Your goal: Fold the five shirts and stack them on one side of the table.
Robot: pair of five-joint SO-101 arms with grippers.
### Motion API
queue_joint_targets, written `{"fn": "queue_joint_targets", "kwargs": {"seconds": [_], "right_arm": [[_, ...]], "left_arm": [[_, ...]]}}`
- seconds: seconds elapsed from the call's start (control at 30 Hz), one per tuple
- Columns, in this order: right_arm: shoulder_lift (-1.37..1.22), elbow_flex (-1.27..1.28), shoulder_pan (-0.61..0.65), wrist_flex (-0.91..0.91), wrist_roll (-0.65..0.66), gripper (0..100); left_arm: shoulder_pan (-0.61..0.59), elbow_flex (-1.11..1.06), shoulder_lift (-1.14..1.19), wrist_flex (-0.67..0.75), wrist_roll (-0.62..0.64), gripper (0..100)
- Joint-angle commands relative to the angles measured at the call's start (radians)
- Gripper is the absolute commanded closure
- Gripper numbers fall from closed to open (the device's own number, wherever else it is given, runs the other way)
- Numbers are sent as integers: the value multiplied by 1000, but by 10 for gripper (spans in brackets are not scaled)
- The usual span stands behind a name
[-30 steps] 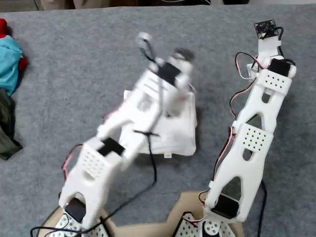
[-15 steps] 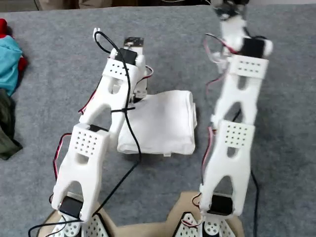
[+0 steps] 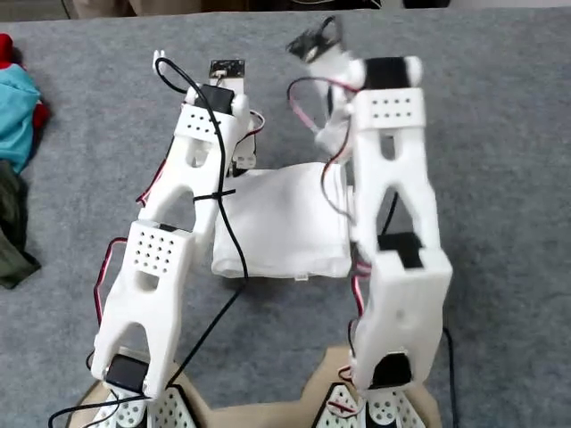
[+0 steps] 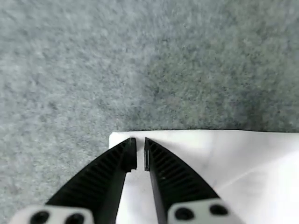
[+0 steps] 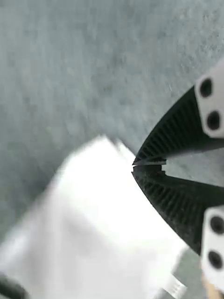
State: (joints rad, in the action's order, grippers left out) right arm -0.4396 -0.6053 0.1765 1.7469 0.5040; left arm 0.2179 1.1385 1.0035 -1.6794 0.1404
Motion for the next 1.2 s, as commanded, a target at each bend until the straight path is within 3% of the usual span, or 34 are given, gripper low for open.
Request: {"fn": "queue_joint_targets", "kwargs": {"seconds": [0.0, 0.23, 0.43, 0.77, 1.03, 1.17], "right_arm": [[193, 254, 21, -146, 34, 994], [226, 659, 16, -552, 35, 994], [220, 819, -18, -784, 35, 994], [137, 743, -120, -779, 35, 994], [283, 615, -65, -535, 32, 994], [386, 555, -64, -454, 28, 994]], "left_arm": [[-9, 51, -18, 8, 2, 954], [-21, 49, -16, 6, 2, 954], [-21, 41, -10, 8, 0, 954], [-63, 68, 85, 18, 0, 954], [-80, 288, 22, -81, 2, 953], [-75, 224, -82, -84, -15, 954]]}}
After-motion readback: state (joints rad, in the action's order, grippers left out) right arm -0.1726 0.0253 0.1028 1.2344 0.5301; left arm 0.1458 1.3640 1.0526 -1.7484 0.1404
